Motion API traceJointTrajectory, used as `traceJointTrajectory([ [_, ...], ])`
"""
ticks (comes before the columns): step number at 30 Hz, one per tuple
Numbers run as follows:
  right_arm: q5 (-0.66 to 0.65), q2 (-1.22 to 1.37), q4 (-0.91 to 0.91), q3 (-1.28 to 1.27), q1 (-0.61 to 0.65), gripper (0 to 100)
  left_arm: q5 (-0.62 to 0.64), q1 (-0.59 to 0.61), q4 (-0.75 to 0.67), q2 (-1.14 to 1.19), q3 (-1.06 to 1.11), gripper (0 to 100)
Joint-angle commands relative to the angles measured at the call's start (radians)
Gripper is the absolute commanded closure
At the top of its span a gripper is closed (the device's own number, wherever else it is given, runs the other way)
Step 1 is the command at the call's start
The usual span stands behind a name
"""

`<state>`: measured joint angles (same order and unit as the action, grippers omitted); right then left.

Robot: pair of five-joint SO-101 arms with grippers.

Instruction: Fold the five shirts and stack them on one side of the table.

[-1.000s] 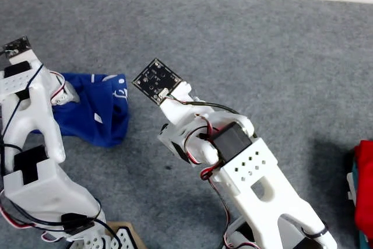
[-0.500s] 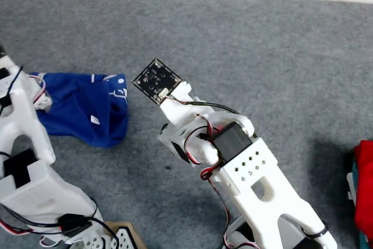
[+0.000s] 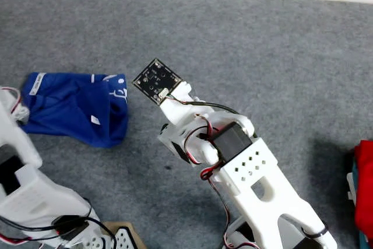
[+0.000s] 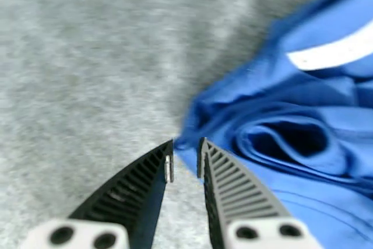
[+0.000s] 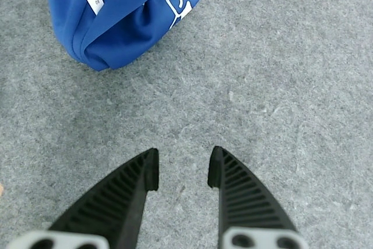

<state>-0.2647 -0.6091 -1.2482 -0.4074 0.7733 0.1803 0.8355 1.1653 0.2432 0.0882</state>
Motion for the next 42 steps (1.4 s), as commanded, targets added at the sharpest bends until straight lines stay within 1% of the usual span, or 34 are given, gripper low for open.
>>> traceJointTrajectory([
  [1, 0.011, -0.025, 0.022, 0.007, -0.007, 84.9, -0.008, 0.035, -0.011, -0.010, -0.058, 91],
  [4, 0.011, -0.025, 0.022, 0.007, -0.007, 84.9, 0.000, 0.018, -0.003, -0.018, -0.102, 91],
  [6, 0.011, -0.025, 0.022, 0.007, -0.007, 84.9, 0.044, -0.018, 0.000, -0.019, -0.150, 91],
  [9, 0.011, -0.025, 0.022, 0.005, -0.007, 84.9, 0.141, -0.105, 0.049, -0.018, -0.242, 91],
  [11, 0.011, -0.025, 0.022, 0.005, -0.007, 84.9, 0.152, -0.189, 0.072, -0.010, -0.278, 91],
  [16, 0.011, -0.027, 0.045, -0.025, -0.007, 84.9, 0.149, -0.371, 0.060, -0.008, -0.237, 91],
  [21, 0.009, -0.027, 0.122, -0.102, -0.010, 85.2, 0.149, -0.464, 0.054, -0.008, -0.188, 92],
  [25, 0.009, -0.027, 0.142, -0.113, -0.012, 85.3, 0.146, -0.504, 0.054, -0.008, -0.154, 100],
  [30, 0.009, -0.027, 0.136, -0.113, -0.013, 85.3, 0.146, -0.512, 0.052, -0.008, -0.091, 99],
  [37, 0.009, -0.027, 0.136, -0.113, -0.013, 85.3, 0.146, -0.512, -0.018, -0.010, 0.022, 99],
  [42, 0.009, -0.027, 0.134, -0.113, -0.013, 85.3, 0.146, -0.470, -0.025, -0.012, 0.061, 99],
])
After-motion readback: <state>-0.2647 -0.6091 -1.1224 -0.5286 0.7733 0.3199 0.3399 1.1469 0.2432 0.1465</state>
